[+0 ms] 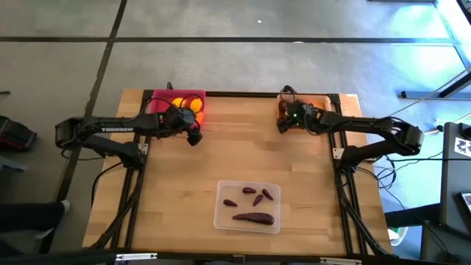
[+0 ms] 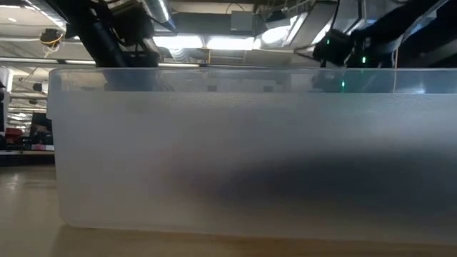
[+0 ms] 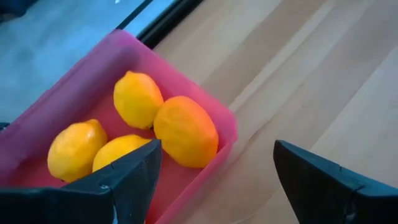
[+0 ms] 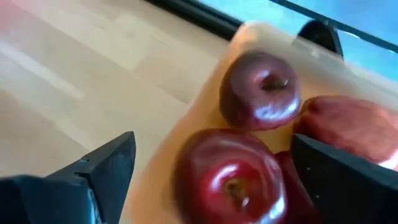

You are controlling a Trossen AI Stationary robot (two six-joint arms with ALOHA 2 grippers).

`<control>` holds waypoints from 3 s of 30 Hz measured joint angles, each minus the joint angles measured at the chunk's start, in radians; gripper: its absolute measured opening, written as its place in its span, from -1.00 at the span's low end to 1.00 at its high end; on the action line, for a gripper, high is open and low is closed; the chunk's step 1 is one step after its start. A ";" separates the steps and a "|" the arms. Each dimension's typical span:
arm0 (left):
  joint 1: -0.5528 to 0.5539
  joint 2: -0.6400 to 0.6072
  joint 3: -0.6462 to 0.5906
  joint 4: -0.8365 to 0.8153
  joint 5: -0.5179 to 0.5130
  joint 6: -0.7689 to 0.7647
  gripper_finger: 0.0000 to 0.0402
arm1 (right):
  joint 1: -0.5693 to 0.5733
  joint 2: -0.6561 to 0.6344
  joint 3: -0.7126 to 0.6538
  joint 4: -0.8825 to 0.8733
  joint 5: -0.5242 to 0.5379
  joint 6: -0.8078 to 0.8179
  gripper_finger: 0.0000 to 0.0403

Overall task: Sort produce into baskets
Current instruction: Return to Home Position

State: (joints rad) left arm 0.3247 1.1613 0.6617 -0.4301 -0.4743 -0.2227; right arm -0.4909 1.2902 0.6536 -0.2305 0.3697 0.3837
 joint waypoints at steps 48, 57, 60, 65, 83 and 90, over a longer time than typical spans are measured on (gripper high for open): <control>-0.148 -0.866 -0.507 0.368 0.451 0.127 -0.97 | 0.334 -0.557 -0.272 0.304 -0.434 -0.181 -0.86; -0.148 -0.974 -0.571 0.429 0.465 0.128 -0.98 | 0.387 -0.777 -0.495 0.477 -0.398 -0.187 -0.97; -0.148 -1.006 -0.593 0.420 0.489 0.121 -0.99 | 0.387 -0.852 -0.553 0.473 -0.396 -0.187 -0.97; -0.148 -1.070 -0.608 0.397 0.498 0.096 -0.99 | 0.387 -0.982 -0.615 0.453 -0.378 -0.158 -0.99; -0.149 -1.157 -0.653 0.442 0.489 0.045 -0.99 | 0.386 -1.223 -0.643 0.278 -0.227 -0.127 -0.99; -0.149 -1.153 -0.653 0.440 0.478 0.072 -0.99 | 0.386 -1.212 -0.644 0.278 -0.247 -0.119 -0.98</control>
State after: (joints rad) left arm 0.1762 0.0086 0.0086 0.0097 0.0032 -0.1506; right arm -0.1051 0.0784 0.0093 0.0479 0.1223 0.2651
